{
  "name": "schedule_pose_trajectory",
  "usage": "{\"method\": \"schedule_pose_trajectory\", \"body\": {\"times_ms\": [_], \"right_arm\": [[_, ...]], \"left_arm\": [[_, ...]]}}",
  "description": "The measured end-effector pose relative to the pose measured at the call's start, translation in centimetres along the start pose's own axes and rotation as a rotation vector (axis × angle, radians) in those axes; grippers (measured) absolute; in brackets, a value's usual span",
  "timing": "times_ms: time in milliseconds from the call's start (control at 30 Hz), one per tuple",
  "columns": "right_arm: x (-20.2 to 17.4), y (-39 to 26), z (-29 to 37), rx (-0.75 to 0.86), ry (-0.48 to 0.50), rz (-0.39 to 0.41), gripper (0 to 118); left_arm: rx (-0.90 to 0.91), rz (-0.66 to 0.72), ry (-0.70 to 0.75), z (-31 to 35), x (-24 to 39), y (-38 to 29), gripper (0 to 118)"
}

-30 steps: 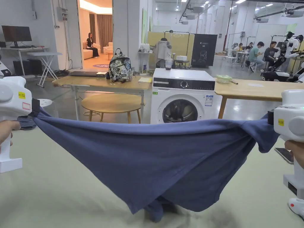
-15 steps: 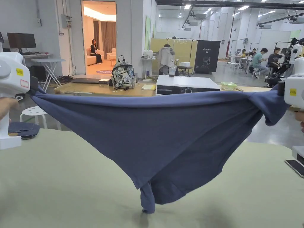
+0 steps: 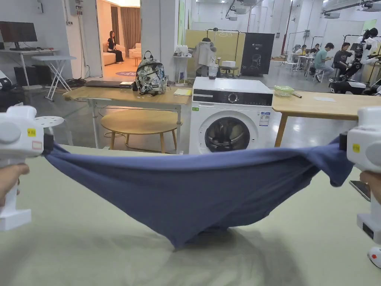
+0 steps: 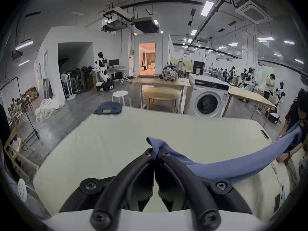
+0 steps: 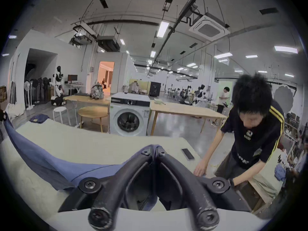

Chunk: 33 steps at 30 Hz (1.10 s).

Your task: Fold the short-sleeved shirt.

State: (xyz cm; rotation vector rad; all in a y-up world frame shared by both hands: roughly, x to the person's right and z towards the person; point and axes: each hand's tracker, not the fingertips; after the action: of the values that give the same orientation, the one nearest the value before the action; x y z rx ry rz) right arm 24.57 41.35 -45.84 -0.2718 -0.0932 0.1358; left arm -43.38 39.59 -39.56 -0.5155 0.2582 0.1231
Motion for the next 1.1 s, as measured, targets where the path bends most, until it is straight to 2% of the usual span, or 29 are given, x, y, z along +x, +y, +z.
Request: {"method": "schedule_pose_trajectory", "body": {"times_ms": [133,267,600,667,833,1000,1033,1067,1100], "right_arm": [[0.4,-5.4,1.7,-0.065,-0.003,0.024,0],[0.8,-10.7,4.5,-0.115,0.0,0.004,0],[1.7,-21.6,9.2,-0.249,0.009,0.066,0],[1.1,-22.5,11.3,-0.28,0.017,0.062,0],[1.0,-27.0,10.3,-0.358,0.025,0.057,0],[0.8,-29.3,10.0,-0.393,0.018,0.056,2],[0.6,-28.5,11.4,-0.391,0.018,0.057,5],[0.4,-28.4,11.8,-0.383,0.017,0.059,9],[0.2,-28.3,12.2,-0.367,0.011,0.066,19]], "left_arm": [[-0.047,-0.005,-0.016,1.3,0.2,-6.2,0],[-0.085,0.029,-0.042,3.0,-0.6,-11.7,0],[-0.164,0.037,-0.066,7.6,-2.7,-23.4,0],[-0.209,0.052,-0.059,7.2,-3.5,-25.7,0],[-0.315,0.073,-0.028,5.0,-4.6,-30.5,0],[-0.356,0.082,-0.014,4.1,-4.7,-32.6,0],[-0.359,0.081,-0.011,4.1,-4.7,-32.7,6],[-0.354,0.079,-0.005,4.9,-4.1,-32.7,17],[-0.33,0.072,0.01,5.3,-3.9,-32.6,33]]}}
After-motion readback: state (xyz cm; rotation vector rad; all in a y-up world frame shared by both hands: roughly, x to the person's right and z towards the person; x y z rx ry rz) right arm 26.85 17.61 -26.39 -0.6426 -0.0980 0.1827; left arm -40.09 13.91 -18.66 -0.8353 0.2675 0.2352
